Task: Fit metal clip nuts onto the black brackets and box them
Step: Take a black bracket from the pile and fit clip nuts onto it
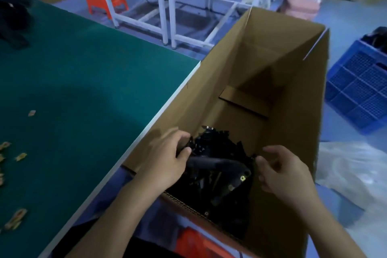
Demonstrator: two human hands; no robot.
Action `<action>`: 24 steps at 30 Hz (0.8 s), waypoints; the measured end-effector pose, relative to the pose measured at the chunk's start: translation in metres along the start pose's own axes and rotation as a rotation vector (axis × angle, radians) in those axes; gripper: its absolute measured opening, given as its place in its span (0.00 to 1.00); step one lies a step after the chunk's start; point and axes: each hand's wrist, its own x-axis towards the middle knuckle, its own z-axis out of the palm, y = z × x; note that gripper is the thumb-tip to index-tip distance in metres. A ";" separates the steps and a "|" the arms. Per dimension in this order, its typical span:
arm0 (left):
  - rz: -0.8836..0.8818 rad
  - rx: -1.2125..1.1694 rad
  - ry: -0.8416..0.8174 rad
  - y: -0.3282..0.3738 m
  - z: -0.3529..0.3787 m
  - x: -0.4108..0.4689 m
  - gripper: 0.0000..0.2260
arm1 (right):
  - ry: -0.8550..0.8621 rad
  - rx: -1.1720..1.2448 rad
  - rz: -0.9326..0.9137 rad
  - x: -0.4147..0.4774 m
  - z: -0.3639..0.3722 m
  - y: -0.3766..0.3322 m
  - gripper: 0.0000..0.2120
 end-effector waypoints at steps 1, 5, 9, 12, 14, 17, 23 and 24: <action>0.010 0.006 0.020 0.000 -0.005 -0.003 0.13 | 0.009 -0.040 -0.014 0.001 -0.002 0.001 0.13; 0.026 -0.084 0.062 0.000 -0.029 -0.027 0.10 | 0.011 -0.101 -0.125 0.005 -0.002 -0.017 0.13; 0.118 -0.189 0.273 0.001 -0.066 -0.064 0.12 | -0.111 -0.081 -0.343 0.003 0.027 -0.061 0.10; 0.124 -0.161 0.580 -0.021 -0.110 -0.095 0.11 | -0.178 -0.013 -0.529 -0.011 0.069 -0.114 0.11; 0.022 -0.107 0.824 -0.053 -0.144 -0.119 0.11 | -0.227 0.028 -0.668 -0.029 0.102 -0.152 0.13; -0.282 -0.029 1.133 -0.114 -0.195 -0.161 0.12 | -0.341 0.106 -0.891 -0.054 0.160 -0.203 0.16; -0.631 0.099 1.194 -0.210 -0.249 -0.201 0.10 | -0.609 0.030 -1.160 -0.102 0.282 -0.307 0.18; -0.620 0.119 1.192 -0.219 -0.251 -0.202 0.10 | -0.623 -0.001 -1.203 -0.109 0.302 -0.323 0.20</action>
